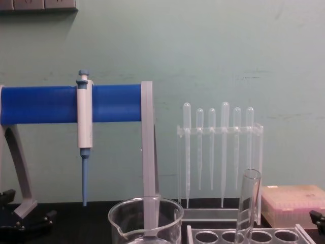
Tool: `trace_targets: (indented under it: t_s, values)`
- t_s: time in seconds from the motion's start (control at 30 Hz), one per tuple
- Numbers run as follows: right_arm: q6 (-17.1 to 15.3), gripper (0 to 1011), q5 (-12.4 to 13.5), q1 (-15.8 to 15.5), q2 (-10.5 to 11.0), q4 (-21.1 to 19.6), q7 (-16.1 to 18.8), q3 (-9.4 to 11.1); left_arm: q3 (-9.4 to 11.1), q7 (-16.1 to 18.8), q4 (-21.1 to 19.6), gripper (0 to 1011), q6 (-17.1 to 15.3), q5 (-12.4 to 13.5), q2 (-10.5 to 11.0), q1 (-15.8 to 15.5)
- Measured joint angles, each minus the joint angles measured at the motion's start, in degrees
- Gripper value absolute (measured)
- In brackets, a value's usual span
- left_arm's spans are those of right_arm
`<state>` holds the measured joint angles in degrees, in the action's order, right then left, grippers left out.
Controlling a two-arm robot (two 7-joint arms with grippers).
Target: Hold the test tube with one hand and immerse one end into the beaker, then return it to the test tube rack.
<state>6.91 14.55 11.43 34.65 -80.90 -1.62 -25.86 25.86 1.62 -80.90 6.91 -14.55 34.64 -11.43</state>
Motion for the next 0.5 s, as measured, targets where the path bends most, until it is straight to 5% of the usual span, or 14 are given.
trace_targets:
  t_s: [0.27,0.5]
  values:
    - [0.1,1002,0.2,-0.5,0.4,-1.2,0.7,0.5,0.0,0.0,0.0,1000,0.0,0.0,0.0,0.0]
    - [0.2,1002,2.2,-4.9,3.8,-8.8,3.4,3.7,0.0,0.0,0.0,1000,0.0,0.0,0.0,0.0]
